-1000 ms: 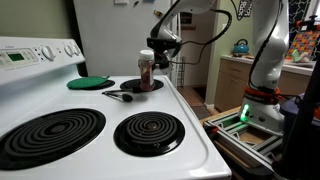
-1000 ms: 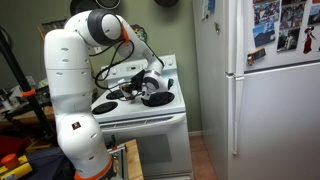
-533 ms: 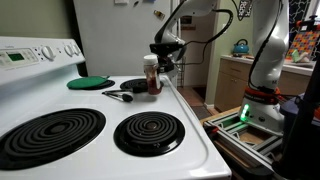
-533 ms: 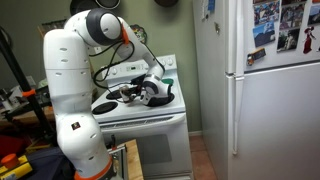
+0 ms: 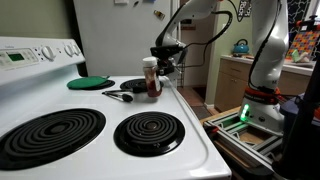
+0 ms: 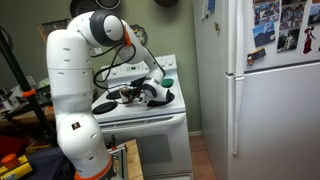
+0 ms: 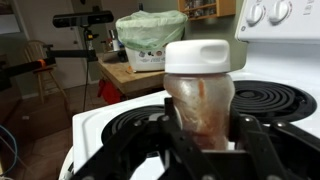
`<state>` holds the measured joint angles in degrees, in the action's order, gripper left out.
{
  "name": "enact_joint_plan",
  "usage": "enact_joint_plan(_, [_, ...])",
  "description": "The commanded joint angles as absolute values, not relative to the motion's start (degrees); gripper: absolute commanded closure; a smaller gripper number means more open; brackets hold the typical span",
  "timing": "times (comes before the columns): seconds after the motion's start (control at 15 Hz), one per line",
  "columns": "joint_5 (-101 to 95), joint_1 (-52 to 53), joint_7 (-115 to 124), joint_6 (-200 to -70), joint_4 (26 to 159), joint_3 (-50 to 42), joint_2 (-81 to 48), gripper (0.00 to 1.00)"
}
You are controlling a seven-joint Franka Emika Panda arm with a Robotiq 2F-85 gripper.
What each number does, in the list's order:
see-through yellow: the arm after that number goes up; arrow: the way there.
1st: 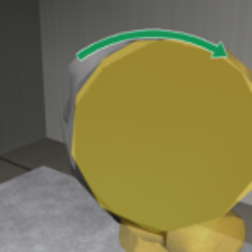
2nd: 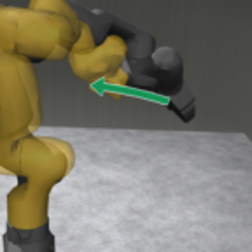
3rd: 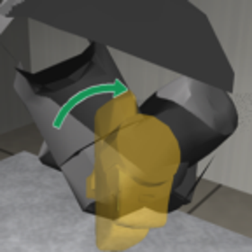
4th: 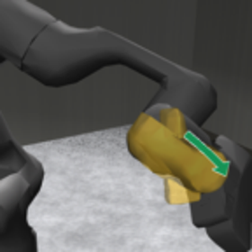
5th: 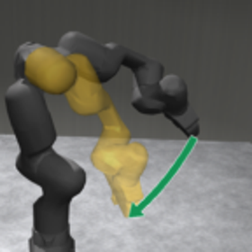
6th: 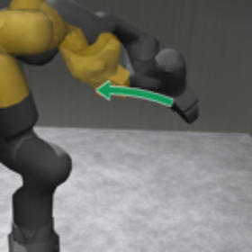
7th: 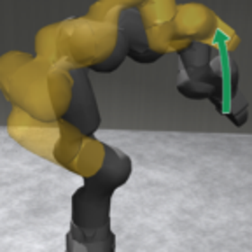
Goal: Flip the ketchup bottle over on the stovetop
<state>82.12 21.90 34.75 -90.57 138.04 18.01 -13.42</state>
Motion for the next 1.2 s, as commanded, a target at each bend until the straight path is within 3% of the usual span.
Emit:
enact_joint_plan(0.0, [81.72,22.01,34.12,-89.24,137.90,17.79,-14.86,0.78])
enact_joint_plan(0.67, [78.33,22.16,35.52,-89.89,138.00,17.13,-15.78,0.78])
enact_joint_plan(0.8, [77.92,22.12,35.94,-89.40,137.85,17.10,-16.21,0.27])
enact_joint_plan(0.93, [78.00,21.95,36.23,-89.25,138.01,16.98,-16.12,0.24])
enact_joint_plan(1.13, [77.71,21.83,36.51,-88.91,138.06,16.83,-15.91,0.02])
